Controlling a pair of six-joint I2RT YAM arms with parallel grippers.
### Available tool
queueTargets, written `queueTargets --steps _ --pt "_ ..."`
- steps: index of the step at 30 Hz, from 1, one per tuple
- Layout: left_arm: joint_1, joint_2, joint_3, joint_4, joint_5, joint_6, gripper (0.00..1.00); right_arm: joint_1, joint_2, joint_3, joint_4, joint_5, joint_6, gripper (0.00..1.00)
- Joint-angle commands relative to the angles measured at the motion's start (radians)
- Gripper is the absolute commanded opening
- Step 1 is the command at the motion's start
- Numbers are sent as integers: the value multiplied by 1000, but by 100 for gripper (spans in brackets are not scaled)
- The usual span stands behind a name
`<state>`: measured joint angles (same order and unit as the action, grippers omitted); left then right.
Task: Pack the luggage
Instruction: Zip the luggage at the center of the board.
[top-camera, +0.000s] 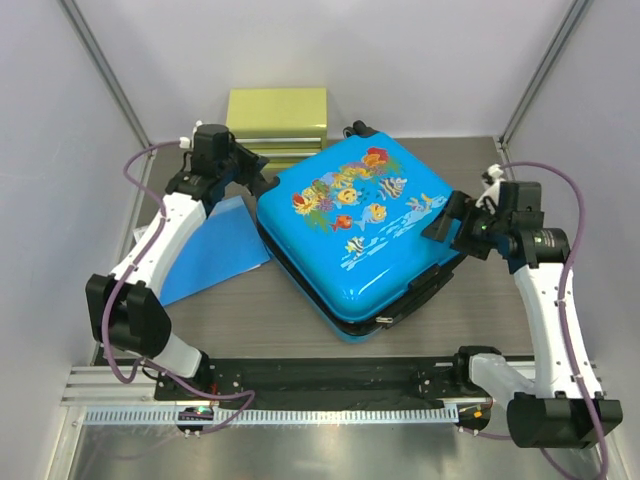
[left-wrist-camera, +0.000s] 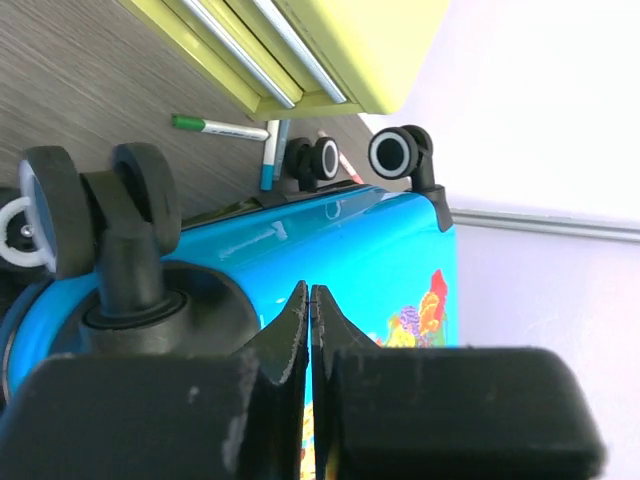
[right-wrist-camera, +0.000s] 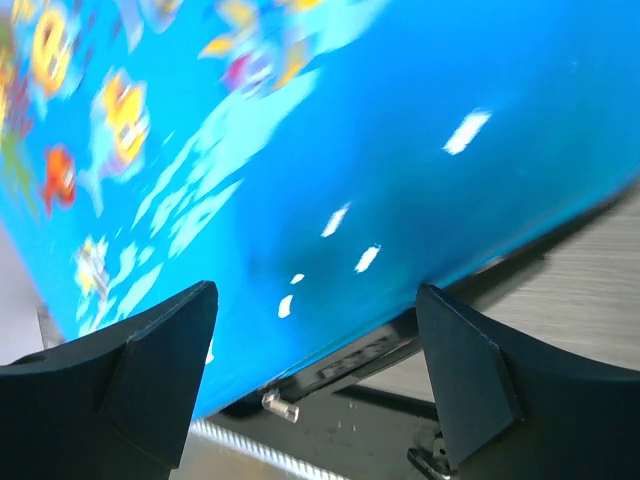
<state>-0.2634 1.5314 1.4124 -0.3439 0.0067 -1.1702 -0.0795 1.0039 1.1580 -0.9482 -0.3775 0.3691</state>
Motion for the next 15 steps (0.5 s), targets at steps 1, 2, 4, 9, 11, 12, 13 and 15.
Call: queueTargets --steps 1,2,4,9,11,12,13,15 --pt "6 -22 30 -16 3 70 0 147 -19 9 20 -11 -22 86" --pt "6 -30 33 -50 3 90 0 161 -25 20 8 -2 -21 85" --pt "6 -54 31 -92 -77 145 3 182 -59 31 -27 12 -22 85" --pt "19 -100 20 -164 -140 224 24 241 -111 62 -93 -8 -44 83" --pt "21 -87 26 -185 -136 250 31 256 -114 49 -132 -4 -53 81" --pt "29 -76 31 -188 -119 250 33 277 -117 39 -136 -14 -56 80" --pt "32 -65 33 -191 -107 250 34 287 -122 29 -136 -12 -50 79" --pt "36 -25 37 -184 -76 250 42 322 -136 -1 -130 2 -33 78"
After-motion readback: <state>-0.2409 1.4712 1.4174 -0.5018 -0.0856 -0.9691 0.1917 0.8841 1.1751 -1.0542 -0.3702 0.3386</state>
